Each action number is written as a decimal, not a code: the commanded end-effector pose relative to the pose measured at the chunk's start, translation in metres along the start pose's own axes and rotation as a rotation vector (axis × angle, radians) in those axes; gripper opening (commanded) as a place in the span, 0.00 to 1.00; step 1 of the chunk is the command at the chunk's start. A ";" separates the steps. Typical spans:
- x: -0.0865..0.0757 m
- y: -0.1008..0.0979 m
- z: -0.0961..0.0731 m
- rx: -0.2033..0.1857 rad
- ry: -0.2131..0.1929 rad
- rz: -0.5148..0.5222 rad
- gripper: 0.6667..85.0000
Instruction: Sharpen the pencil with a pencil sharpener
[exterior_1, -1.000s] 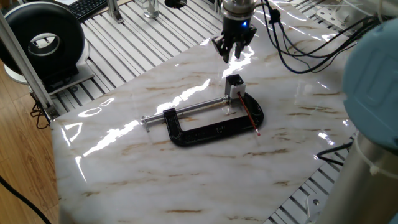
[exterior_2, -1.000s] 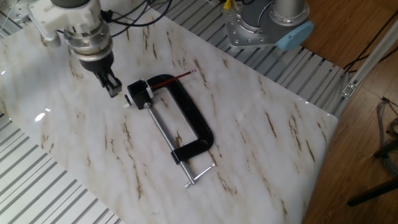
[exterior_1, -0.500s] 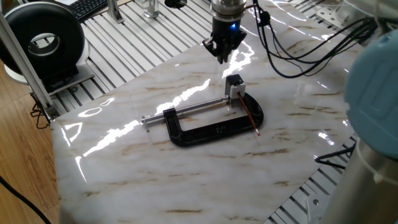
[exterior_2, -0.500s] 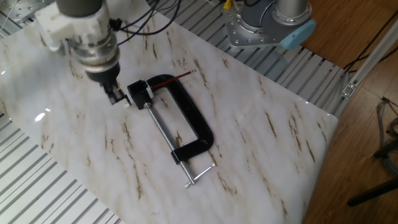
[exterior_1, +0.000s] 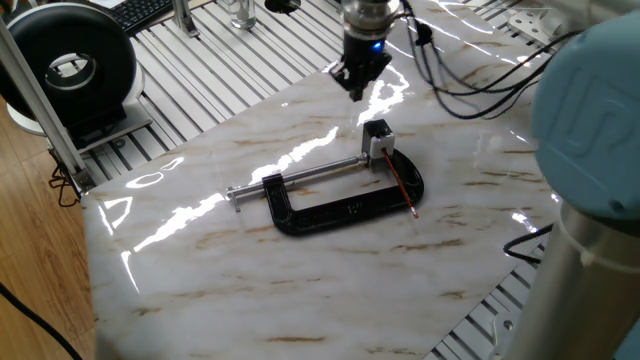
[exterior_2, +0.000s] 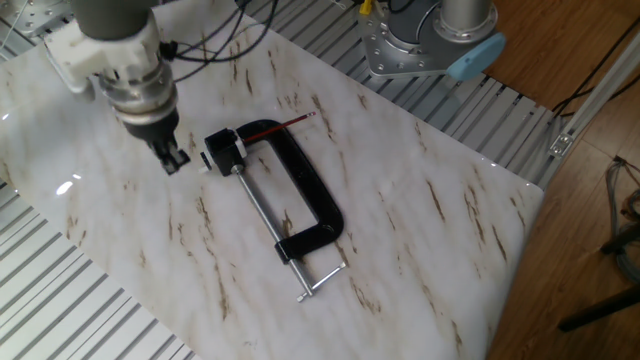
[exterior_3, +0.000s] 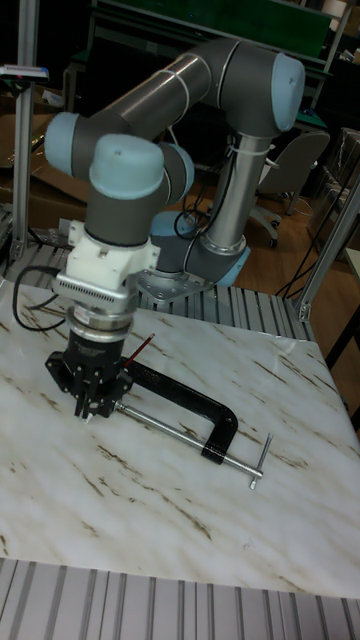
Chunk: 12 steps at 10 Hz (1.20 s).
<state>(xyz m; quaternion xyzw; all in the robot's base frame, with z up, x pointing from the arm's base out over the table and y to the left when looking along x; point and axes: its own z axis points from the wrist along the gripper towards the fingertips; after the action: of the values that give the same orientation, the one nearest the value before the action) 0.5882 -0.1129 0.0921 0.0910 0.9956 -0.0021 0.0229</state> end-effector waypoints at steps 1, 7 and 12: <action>0.026 0.009 -0.040 0.003 0.030 0.016 0.23; 0.031 0.042 -0.057 0.019 0.028 0.060 0.19; 0.026 0.028 -0.051 0.059 0.027 0.053 0.15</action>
<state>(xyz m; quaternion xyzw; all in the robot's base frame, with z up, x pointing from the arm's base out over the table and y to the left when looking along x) 0.5641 -0.0806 0.1415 0.1183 0.9925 -0.0300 0.0055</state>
